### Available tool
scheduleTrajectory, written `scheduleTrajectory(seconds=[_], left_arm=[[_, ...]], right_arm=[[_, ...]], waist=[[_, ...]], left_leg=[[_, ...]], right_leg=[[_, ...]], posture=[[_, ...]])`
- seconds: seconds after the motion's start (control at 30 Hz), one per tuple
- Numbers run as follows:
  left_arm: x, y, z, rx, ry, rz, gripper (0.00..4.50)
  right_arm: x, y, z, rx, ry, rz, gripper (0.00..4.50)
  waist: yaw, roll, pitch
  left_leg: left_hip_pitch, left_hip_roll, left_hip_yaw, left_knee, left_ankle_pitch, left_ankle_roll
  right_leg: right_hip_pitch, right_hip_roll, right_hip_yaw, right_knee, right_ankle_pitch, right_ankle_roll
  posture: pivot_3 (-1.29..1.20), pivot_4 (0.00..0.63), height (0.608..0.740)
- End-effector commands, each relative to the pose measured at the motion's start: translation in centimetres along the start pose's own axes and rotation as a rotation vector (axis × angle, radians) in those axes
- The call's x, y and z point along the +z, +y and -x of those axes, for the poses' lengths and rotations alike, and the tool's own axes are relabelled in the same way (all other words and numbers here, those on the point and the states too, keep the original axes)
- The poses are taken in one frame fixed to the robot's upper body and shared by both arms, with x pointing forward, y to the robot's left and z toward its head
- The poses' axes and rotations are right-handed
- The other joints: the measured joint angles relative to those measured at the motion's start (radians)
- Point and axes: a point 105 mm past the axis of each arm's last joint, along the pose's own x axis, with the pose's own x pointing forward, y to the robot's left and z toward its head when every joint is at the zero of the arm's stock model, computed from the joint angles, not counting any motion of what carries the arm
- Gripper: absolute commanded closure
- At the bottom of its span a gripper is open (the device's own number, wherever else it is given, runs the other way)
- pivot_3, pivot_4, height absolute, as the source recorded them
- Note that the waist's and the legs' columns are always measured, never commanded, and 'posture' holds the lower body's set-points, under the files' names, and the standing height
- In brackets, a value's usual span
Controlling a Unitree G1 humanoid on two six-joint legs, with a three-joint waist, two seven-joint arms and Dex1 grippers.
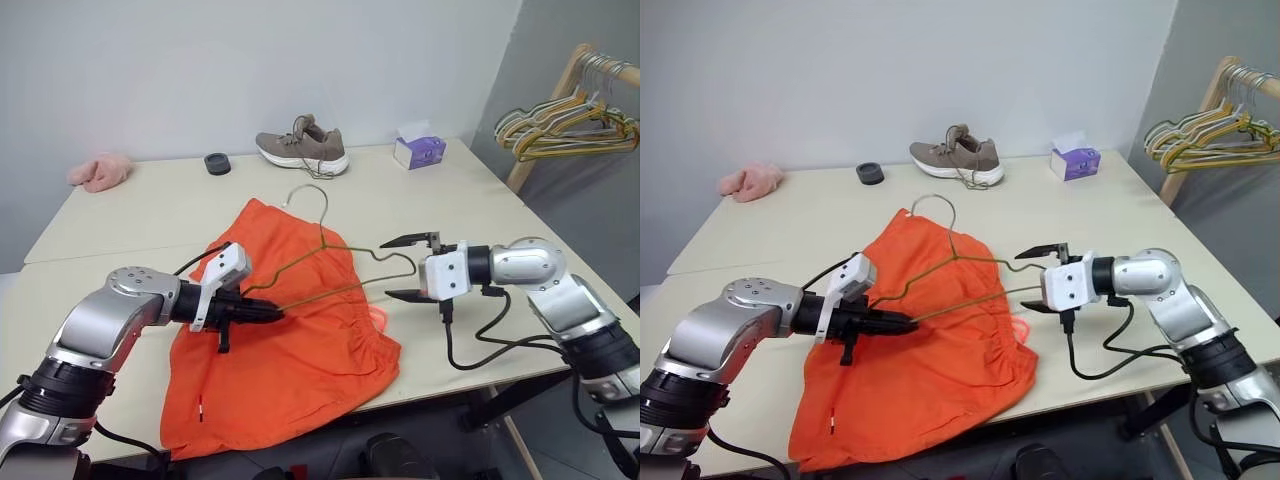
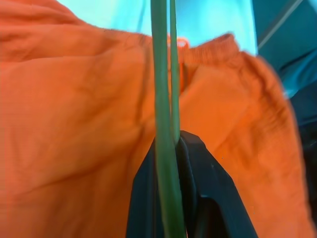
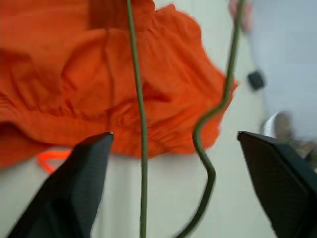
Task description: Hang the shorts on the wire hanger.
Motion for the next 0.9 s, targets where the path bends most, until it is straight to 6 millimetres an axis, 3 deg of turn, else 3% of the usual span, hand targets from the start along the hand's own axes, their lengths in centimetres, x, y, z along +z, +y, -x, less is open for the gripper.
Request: scheduleTrajectory(seconds=[0.03, 0.27, 0.57, 0.67, 0.9], left_arm=[[0.6, 0.2, 0.4, 0.03, 0.052, -0.158, 4.5], [1.7, -0.1, 0.0, 0.012, 0.076, -0.295, 4.5], [2.7, -0.6, -0.2, -0.009, 0.066, -0.343, 4.5], [2.5, -0.7, -0.1, -0.012, 0.071, -0.345, 4.5], [2.2, -0.9, -0.1, -0.012, 0.072, -0.34, 4.5]], right_arm=[[1.4, -0.1, 1.4, 0.009, -0.008, -0.169, 0.02], [1.1, 1.8, 0.4, 0.084, 0.108, -0.391, 0.02], [0.3, 3.0, -2.7, 0.19, 0.174, -0.486, 0.02], [0.2, 3.5, -3.3, 0.222, 0.184, -0.507, 0.69], [0.1, 3.7, -3.8, 0.247, 0.192, -0.534, 3.22]], waist=[[0.0, 0.0, 0.0], [-0.002, 0.0, 0.0], [-0.005, 0.0, 0.0], [-0.004, 0.0, 0.0], [-0.002, 0.0, 0.0]], left_leg=[[0.0, 0.0, 0.0, 0.0, 0.0, 0.0], [0.0, 0.0, 0.001, 0.0, 0.0, 0.0], [-0.001, 0.0, 0.002, -0.001, 0.0, 0.0], [-0.001, 0.0, 0.002, -0.001, 0.0, 0.0], [-0.001, 0.0, 0.002, -0.001, 0.0, 0.0]], right_leg=[[0.0, 0.0, 0.0, 0.0, 0.0, 0.0], [-0.001, 0.0, 0.0, 0.0, -0.003, 0.004], [-0.002, 0.0, 0.001, -0.001, -0.003, 0.005], [-0.002, 0.0, 0.001, -0.002, -0.003, 0.005], [-0.002, 0.0, 0.0, -0.002, -0.003, 0.005]], posture=[[-0.26, 0.0, 0.74], [-0.27, 0.0, 0.74], [-0.25, 0.0, 0.74], [-0.25, 0.0, 0.74], [-0.24, 0.0, 0.74]])
